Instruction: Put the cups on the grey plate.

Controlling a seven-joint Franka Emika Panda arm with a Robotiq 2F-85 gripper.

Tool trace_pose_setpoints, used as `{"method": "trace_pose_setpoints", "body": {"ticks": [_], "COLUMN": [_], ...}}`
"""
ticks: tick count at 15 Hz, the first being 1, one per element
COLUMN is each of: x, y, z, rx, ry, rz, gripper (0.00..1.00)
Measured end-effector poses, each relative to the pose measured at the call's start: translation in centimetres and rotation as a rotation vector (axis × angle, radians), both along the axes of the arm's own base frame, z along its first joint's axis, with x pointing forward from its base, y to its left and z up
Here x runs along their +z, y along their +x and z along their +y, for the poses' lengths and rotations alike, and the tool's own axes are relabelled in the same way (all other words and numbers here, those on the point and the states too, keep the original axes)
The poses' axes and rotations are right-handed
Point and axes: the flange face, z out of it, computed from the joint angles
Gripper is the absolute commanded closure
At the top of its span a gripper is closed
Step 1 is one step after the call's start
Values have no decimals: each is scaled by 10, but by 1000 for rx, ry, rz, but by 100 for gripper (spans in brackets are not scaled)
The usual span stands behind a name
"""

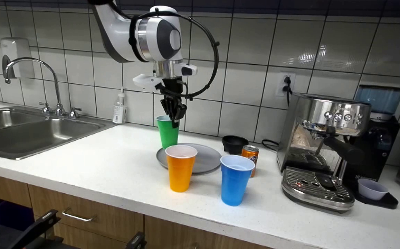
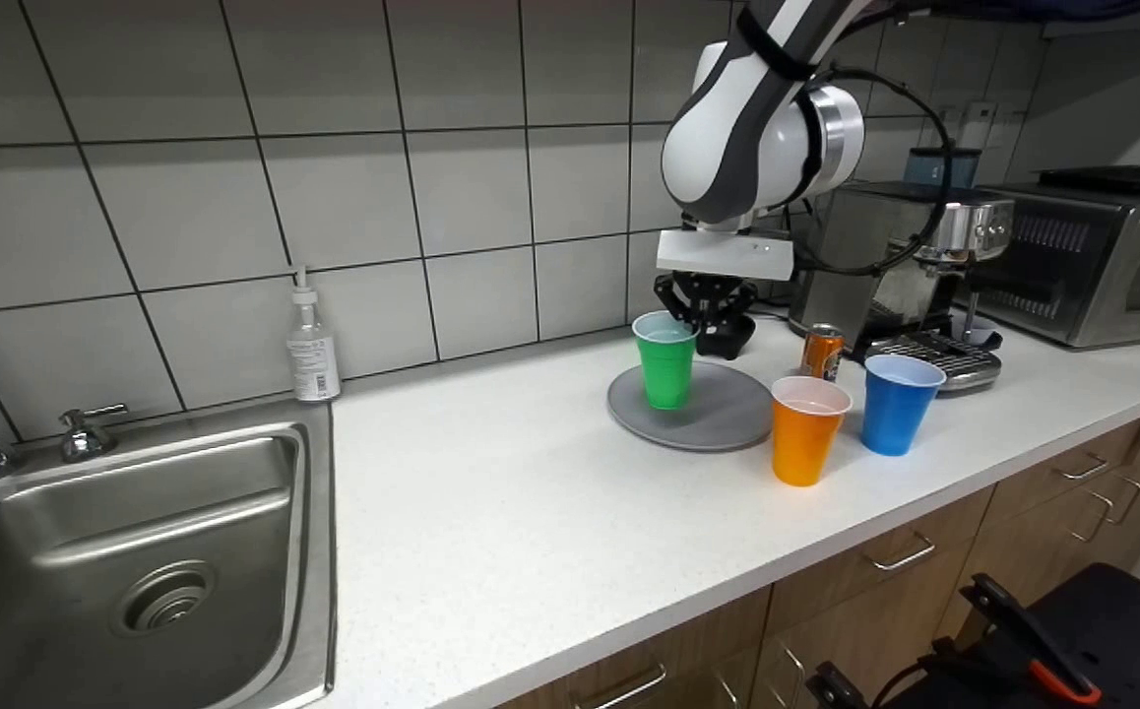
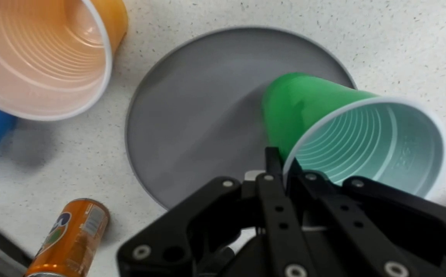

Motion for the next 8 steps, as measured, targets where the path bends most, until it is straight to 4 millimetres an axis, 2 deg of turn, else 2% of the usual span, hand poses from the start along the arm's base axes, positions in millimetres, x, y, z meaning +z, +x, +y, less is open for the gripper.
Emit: {"method": "trace_pose_setpoints", "body": {"ticks": [3, 8], "x": [-7, -18], "y": [3, 10], "z": [-5, -3], "rx": [-41, -59], "ry": [-2, -3], "rz": [7, 18], "gripper": [99, 99]}}
